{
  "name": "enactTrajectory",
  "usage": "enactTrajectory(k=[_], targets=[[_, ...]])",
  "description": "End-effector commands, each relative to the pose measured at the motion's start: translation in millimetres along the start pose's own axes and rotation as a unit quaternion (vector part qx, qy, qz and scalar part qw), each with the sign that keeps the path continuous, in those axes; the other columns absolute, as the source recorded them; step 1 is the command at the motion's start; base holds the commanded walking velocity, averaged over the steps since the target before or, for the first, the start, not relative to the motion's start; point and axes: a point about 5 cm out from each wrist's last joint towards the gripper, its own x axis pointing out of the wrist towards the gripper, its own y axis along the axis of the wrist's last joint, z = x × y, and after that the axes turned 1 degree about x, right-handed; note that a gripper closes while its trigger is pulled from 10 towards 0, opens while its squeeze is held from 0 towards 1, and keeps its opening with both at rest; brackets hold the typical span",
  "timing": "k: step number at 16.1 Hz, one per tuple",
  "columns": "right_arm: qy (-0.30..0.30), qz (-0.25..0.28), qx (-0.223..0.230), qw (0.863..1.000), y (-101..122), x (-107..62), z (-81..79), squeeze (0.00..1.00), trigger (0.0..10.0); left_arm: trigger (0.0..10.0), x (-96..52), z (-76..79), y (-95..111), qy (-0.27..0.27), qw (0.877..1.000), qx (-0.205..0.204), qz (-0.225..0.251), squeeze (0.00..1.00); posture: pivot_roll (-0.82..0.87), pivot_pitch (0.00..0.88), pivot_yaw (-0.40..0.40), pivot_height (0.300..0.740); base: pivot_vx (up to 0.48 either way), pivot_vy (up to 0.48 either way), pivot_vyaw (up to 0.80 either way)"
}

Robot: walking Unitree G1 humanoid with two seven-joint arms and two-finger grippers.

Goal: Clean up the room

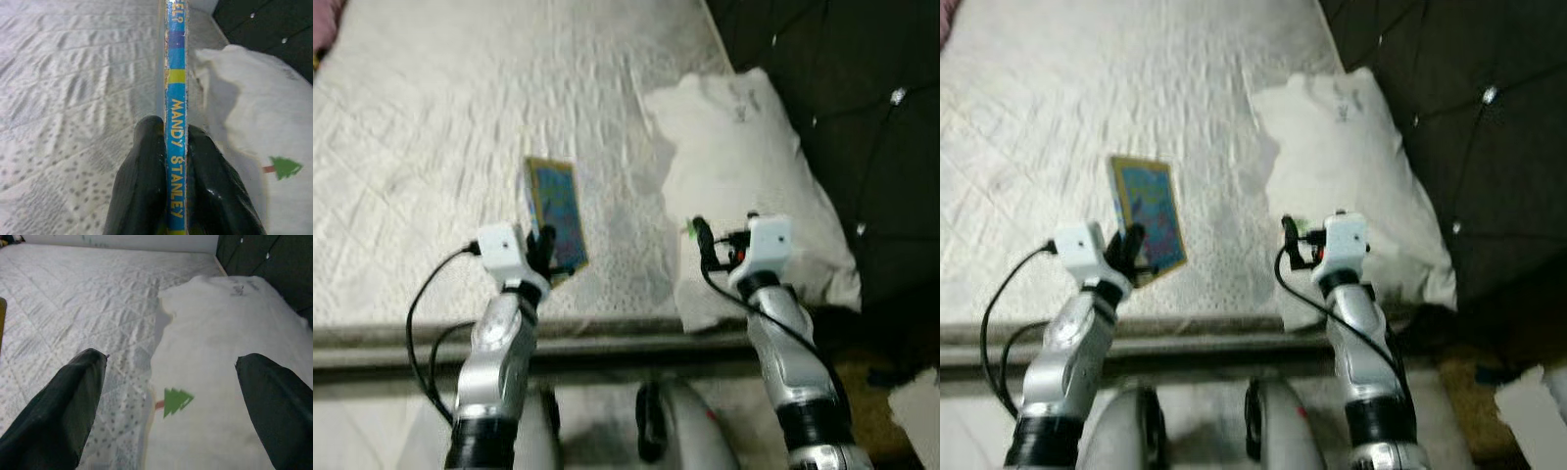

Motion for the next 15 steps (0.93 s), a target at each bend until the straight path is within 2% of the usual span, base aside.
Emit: enactTrajectory(k=[1,7,15], targets=[[0.004,-0.006,-0.002,1.0,-2.0,-1.2,0.1,0.0,10.0,10.0,0.2,2.1,6.5,-0.003,1.0,0.001,0.017,0.0,-0.04,0.224,-0.024,0.638,0.0,0.0,0.0],[0.004,-0.007,-0.011,1.0,-0.9,3.0,4.4,0.0,10.0,10.0,-0.1,1.0,11.0,-0.006,0.999,-0.002,0.035,0.0,-0.04,0.223,-0.031,0.638,0.0,0.0,0.0],[0.007,-0.004,-0.014,1.0,-0.4,4.9,4.1,0.0,10.0,10.0,-0.2,1.1,11.5,-0.012,0.999,-0.003,0.04,0.0,-0.04,0.221,-0.031,0.638,0.305,0.0,0.0]])
